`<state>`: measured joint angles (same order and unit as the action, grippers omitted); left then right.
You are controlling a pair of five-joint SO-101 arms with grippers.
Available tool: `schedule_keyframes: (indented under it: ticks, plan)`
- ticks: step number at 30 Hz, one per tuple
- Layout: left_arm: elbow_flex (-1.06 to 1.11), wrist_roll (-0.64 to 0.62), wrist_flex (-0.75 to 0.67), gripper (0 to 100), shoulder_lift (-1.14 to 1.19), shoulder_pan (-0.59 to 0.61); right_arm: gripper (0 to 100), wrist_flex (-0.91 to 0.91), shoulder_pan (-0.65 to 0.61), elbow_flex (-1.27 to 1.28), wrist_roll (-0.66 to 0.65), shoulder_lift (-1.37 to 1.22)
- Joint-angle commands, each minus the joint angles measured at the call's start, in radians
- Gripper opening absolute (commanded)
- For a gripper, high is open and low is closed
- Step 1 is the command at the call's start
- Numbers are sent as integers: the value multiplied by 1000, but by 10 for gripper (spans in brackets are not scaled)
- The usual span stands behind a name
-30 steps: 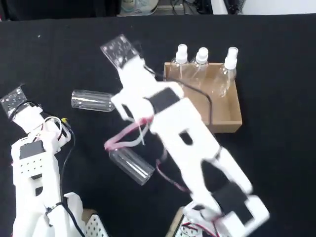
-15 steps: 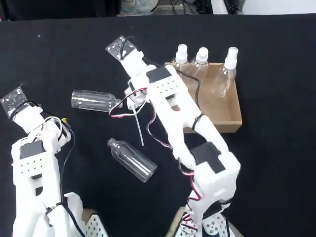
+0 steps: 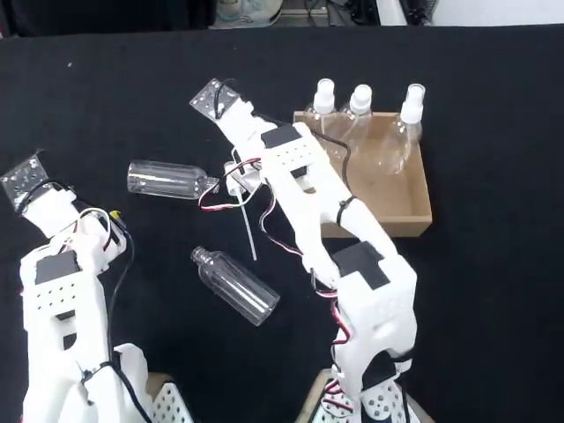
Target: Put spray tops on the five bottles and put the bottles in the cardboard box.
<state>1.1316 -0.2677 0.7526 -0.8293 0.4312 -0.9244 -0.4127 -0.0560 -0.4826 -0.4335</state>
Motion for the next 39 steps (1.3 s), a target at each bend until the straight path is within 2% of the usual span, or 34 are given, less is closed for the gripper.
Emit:
schedule_keyframes:
  ticks: [1,6,15,26,32,39]
  plan:
    - [-36,-8,-9,188,-20,2,237,17,40,-62,-9,10]
    - [-38,-8,-9,188,-20,2,237,-17,31,-64,-8,35]
    - [-38,-8,-9,188,-20,1,239,-5,87,-42,-8,38]
    - [-38,-8,-9,188,-20,1,237,-5,43,16,-6,36]
    - [-38,-8,-9,188,-20,1,237,71,48,45,0,33]
    - [-38,-8,-9,188,-20,1,237,75,43,82,0,-4]
